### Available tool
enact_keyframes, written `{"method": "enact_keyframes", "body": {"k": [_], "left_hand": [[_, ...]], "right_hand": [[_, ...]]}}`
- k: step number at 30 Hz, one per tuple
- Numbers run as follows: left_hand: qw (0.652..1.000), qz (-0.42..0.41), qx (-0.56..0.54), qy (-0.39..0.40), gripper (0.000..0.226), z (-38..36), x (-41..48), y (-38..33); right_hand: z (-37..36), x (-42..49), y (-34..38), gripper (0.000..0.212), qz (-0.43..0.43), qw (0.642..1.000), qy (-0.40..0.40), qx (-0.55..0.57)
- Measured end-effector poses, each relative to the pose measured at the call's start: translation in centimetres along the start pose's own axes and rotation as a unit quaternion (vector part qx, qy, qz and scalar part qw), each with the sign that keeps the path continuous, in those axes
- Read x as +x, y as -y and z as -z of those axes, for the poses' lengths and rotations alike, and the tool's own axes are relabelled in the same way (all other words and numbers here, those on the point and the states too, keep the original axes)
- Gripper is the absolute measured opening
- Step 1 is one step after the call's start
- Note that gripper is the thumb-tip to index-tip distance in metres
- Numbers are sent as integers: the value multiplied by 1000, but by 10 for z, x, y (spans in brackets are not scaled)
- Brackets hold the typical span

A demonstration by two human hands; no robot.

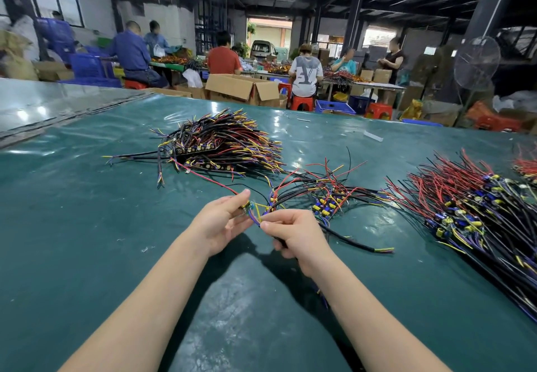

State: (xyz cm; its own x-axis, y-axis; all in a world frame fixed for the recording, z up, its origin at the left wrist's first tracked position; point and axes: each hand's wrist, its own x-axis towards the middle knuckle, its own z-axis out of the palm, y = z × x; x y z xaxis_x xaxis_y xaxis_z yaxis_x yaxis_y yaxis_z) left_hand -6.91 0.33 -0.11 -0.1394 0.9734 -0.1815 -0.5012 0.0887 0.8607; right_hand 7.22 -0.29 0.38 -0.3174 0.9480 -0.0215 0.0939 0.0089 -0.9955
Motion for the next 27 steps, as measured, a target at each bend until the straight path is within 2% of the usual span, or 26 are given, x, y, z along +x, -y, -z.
{"method": "enact_keyframes", "body": {"k": [6, 9, 11, 15, 19, 21, 23, 27], "left_hand": [[999, 11, 16, 40, 18, -2, 0, 1], [996, 4, 53, 78, 12, -3, -1, 1], [994, -19, 82, 75, 5, -4, -1, 2], [994, -39, 91, 47, 11, -5, -2, 3], [997, -34, 43, 63, 13, -7, -1, 3], [996, -47, 33, 70, 13, -7, -1, 2], [995, -59, 35, 75, 15, -6, -1, 2], [992, -58, 83, 75, 17, -3, -1, 2]], "right_hand": [[1, 5, -3, 32, 27, 993, -76, -91], [4, 5, -4, 33, 29, 987, -81, -132], [6, 4, -5, 30, 5, 993, -63, -95], [9, 1, 0, 21, -103, 993, 8, 55], [14, 2, 2, 16, -134, 975, 4, 177], [14, 3, 1, 17, -109, 980, -7, 164], [13, 3, 1, 19, -77, 992, -9, 104], [12, 3, 2, 21, -80, 994, 45, 57]]}}
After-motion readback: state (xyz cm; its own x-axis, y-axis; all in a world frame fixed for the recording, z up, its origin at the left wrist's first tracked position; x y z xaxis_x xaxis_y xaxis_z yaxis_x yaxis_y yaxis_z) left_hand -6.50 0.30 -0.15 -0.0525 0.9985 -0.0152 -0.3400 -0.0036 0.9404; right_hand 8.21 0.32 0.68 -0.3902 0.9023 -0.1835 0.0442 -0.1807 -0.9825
